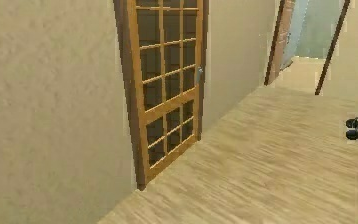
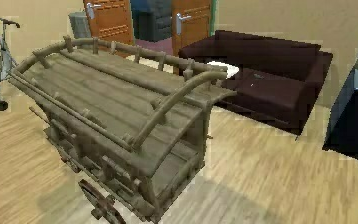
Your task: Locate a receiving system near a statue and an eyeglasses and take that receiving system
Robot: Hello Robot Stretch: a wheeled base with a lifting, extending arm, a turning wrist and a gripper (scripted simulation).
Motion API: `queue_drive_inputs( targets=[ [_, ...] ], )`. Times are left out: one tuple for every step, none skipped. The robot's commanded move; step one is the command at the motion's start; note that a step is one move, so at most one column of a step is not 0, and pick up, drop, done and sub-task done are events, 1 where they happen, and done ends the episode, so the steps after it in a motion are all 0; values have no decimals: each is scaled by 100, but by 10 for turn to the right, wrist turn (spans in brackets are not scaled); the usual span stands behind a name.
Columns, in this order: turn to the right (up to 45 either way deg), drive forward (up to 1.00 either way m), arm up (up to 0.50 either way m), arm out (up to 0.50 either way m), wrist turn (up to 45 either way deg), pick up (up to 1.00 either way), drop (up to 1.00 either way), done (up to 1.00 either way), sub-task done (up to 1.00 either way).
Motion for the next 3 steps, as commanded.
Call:
queue_drive_inputs(
  targets=[
    [240,0,0,0,0,0,0,0,0],
    [0,100,0,0,0,0,0,0,0],
    [420,0,0,0,0,0,0,0,0]
  ],
)
